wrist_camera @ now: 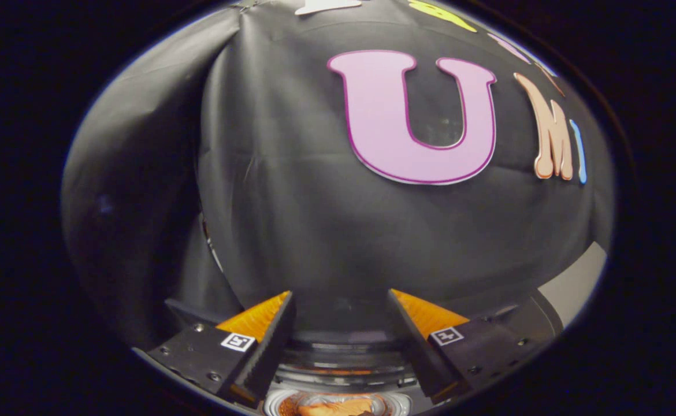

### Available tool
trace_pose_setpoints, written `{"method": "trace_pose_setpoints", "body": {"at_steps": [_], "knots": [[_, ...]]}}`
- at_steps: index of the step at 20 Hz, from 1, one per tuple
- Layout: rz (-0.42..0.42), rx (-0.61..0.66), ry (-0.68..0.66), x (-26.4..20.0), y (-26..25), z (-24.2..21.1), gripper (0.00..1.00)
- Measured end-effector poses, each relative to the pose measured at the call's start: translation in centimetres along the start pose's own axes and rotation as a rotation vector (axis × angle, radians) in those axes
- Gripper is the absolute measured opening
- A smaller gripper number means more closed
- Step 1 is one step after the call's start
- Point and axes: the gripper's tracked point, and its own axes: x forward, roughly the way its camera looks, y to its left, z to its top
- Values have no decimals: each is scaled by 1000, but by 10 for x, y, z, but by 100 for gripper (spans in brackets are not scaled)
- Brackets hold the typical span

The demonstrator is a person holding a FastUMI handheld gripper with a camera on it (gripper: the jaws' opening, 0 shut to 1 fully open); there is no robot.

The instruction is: Put the clothes into the washing machine and then close the washing machine lid.

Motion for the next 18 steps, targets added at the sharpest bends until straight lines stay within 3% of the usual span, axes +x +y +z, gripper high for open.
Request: {"method": "trace_pose_setpoints", "body": {"at_steps": [7, 18], "knots": [[19, 5, 33, -6, -1, 1, 96], [58, -5, -21, -6, -2, 3, 96]]}}
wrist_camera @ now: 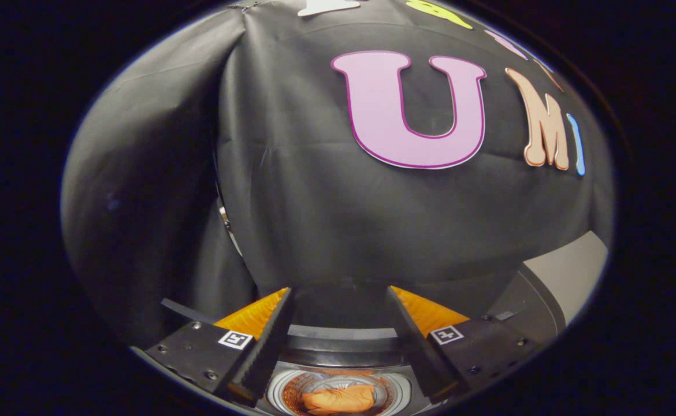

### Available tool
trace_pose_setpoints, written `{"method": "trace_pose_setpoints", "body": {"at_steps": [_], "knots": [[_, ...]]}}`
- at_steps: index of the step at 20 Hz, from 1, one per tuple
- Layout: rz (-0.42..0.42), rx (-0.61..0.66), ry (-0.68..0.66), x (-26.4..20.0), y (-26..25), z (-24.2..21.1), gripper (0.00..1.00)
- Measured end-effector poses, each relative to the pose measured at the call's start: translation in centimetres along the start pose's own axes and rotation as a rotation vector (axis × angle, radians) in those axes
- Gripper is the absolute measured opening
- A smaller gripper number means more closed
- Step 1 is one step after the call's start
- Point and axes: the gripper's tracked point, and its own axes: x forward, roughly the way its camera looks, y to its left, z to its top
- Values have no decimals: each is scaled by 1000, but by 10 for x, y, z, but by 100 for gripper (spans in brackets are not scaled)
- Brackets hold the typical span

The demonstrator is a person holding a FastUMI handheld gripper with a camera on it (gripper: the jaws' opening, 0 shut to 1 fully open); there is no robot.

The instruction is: Put the clothes into the washing machine and then close the washing machine lid.

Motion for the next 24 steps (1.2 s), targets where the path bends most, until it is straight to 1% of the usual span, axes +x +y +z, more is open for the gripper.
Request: {"method": "trace_pose_setpoints", "body": {"at_steps": [9, 15, 19, 22, 24], "knots": [[43, 4, -1, 9, -8, -4, 97], [54, 9, 28, 12, -12, 1, 97], [60, -1, 45, 13, -12, -5, 98], [80, 21, 30, 9, -11, 3, 98], [97, 49, 32, 10, -9, 1, 97]]}}
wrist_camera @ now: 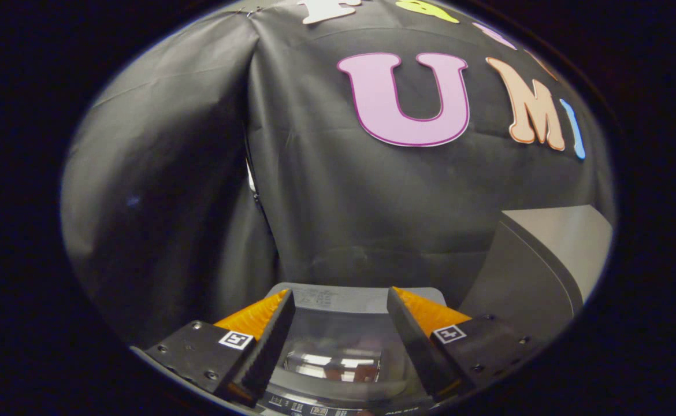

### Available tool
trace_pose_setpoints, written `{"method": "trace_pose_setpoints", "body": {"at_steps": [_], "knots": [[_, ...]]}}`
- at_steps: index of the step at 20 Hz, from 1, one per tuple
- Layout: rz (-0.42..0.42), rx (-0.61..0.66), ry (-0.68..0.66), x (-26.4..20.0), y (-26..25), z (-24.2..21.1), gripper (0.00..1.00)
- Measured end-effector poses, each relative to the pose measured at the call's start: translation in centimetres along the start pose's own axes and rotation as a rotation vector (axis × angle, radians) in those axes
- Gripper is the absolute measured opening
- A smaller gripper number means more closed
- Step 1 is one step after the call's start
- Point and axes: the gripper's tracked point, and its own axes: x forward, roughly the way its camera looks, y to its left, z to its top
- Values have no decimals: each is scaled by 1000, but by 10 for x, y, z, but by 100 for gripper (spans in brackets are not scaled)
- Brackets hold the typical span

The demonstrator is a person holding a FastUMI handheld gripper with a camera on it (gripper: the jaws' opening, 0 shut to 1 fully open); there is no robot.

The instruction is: Put the clothes into the washing machine and then close the washing machine lid.

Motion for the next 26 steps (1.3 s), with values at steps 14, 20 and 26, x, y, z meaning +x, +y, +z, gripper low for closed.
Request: {"method": "trace_pose_setpoints", "body": {"at_steps": [14, 20, 26], "knots": [[161, 25, -109, -29, -1, 7, 97], [161, 26, -161, -46, -12, 5, 97], [164, 35, -225, -60, -31, 4, 97]]}}
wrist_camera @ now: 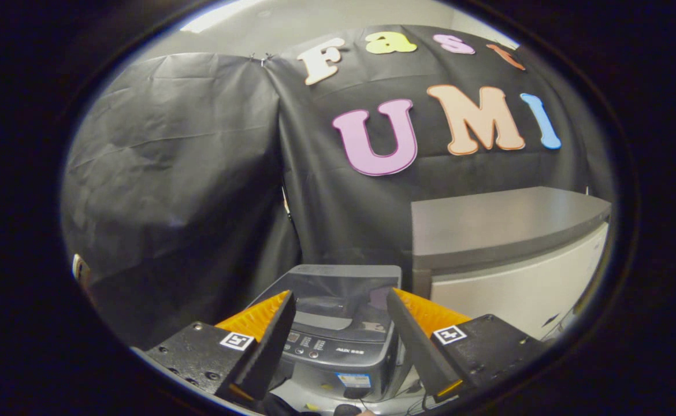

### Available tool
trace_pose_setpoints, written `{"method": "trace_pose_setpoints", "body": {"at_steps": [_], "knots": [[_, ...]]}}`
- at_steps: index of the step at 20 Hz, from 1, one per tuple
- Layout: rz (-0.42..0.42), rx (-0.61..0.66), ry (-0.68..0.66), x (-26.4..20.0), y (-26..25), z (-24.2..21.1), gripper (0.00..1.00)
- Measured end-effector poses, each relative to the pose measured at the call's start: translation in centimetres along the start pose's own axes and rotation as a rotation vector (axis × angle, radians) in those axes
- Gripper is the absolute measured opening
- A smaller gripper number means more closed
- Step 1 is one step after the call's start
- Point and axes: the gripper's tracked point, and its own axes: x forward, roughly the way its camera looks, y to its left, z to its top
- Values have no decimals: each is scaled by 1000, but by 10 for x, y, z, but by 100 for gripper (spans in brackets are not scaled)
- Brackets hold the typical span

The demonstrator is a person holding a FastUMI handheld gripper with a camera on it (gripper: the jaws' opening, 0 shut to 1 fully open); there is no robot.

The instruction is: Put the clothes into the washing machine and then close the washing machine lid.

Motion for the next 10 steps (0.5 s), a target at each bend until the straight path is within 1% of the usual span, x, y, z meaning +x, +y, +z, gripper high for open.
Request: {"method": "trace_pose_setpoints", "body": {"at_steps": [6, 10], "knots": [[-23, 48, -43, -10, -15, -1, 97], [-31, 31, -42, -15, -24, -8, 97]]}}
